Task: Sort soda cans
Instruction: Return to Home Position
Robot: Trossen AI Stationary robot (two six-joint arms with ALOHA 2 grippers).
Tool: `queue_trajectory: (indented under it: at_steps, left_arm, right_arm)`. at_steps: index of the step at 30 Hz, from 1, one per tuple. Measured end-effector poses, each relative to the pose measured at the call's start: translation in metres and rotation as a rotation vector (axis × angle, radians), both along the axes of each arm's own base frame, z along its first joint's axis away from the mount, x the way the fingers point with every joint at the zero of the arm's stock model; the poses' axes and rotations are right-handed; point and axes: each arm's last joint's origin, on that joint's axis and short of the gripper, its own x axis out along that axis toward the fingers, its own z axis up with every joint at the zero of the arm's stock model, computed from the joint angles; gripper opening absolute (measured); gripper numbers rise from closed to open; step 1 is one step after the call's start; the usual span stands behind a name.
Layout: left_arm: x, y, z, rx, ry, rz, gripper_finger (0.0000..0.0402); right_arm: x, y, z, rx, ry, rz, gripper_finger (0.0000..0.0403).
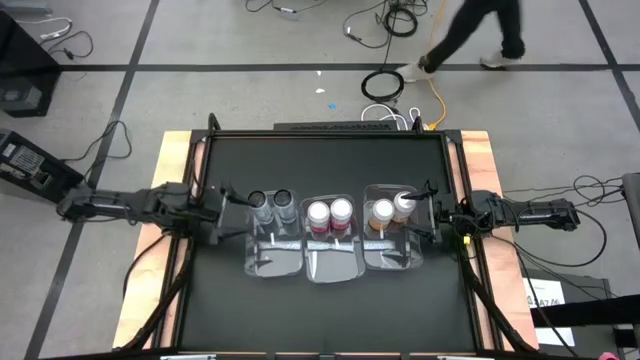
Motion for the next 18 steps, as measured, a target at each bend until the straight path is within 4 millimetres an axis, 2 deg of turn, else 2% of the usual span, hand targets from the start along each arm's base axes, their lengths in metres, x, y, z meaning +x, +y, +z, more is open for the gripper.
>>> queue_trajectory:
  at_steps: [8,18]
  left_arm:
    - [-0.006,0.000,-0.045,-0.072,-0.033,-0.003,0.0367]
    - [-0.015,0.001,-0.056,-0.013,-0.187,-0.007,0.0367]
  right_arm:
    - [0.000,0.000,0.000,0.000,0.000,0.000,0.0398]
    - [0.000,0.000,0.000,0.000,0.000,0.000,0.0398]
